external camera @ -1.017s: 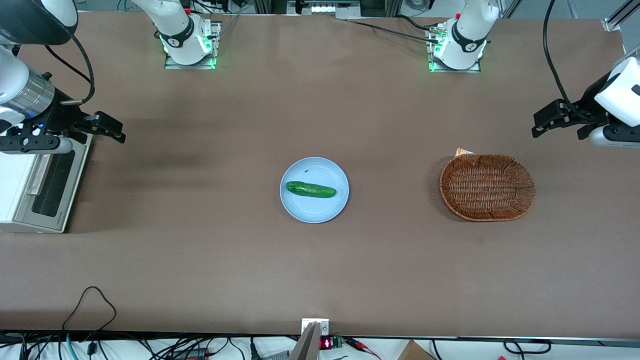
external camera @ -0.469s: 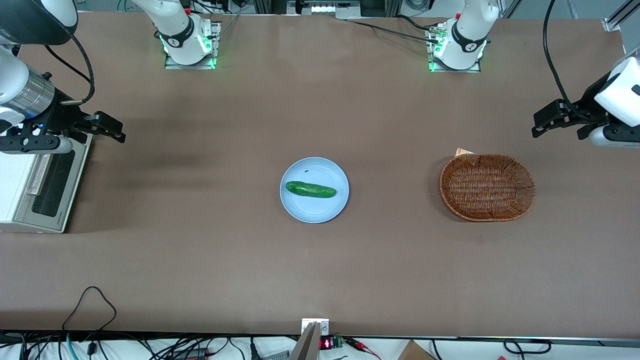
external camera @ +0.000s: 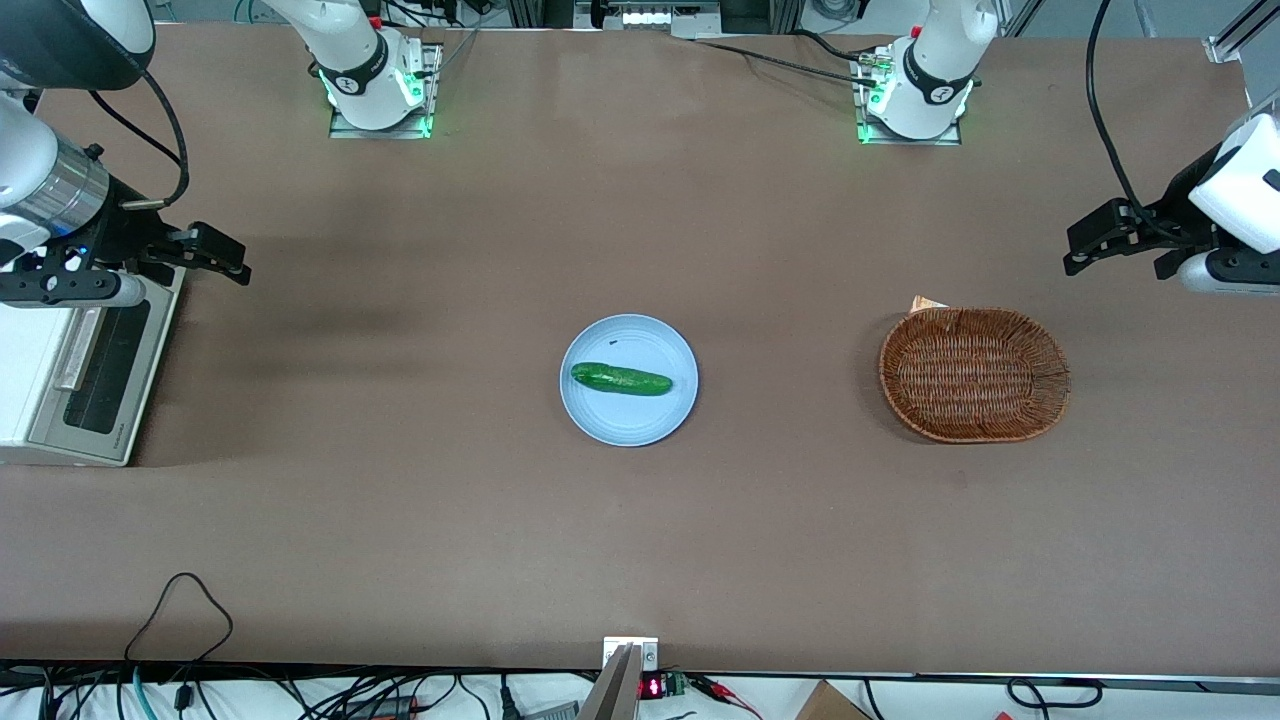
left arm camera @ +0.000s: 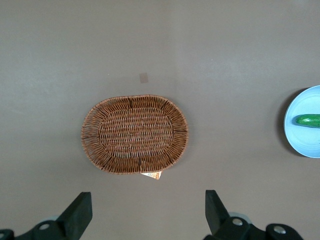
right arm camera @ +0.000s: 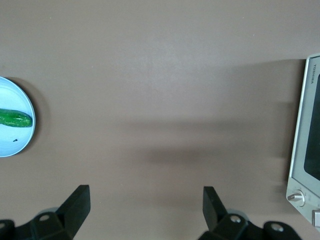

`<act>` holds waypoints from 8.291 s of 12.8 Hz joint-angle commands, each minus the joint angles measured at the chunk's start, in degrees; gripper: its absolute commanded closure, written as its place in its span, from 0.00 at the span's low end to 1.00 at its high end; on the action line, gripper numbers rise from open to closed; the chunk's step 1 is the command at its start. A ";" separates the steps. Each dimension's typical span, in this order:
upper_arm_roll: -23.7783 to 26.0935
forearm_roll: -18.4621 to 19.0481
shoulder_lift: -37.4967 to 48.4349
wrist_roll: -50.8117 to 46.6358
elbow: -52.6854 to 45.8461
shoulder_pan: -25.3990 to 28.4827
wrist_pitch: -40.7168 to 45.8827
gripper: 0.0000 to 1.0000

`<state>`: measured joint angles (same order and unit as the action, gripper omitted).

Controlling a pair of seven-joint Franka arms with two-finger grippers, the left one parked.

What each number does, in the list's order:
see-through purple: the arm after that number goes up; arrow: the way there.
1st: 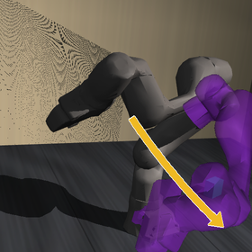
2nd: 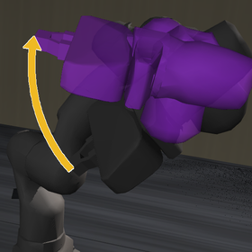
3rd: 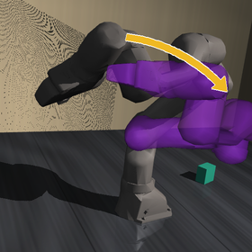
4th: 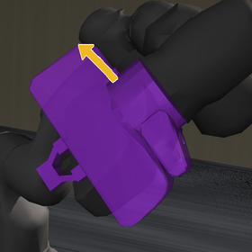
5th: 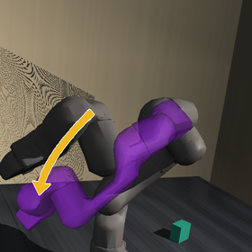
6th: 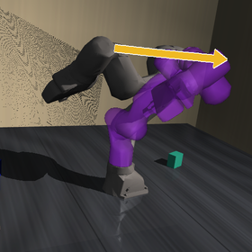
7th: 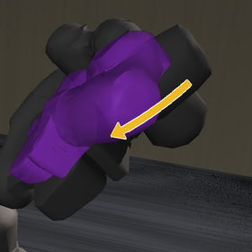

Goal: Open oven door with right arm only

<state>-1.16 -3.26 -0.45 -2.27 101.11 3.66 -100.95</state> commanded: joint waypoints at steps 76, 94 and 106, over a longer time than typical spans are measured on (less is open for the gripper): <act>1.33 68.56 -31.36 -45.45 9.02 2.31 -9.70 1.00; 1.68 68.47 -36.64 -46.42 8.14 4.25 -12.34 1.00; 3.00 67.78 -38.13 -46.51 7.97 4.08 -12.51 0.99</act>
<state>1.03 65.47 -38.30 -48.93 109.95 7.67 -114.15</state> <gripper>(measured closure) 0.991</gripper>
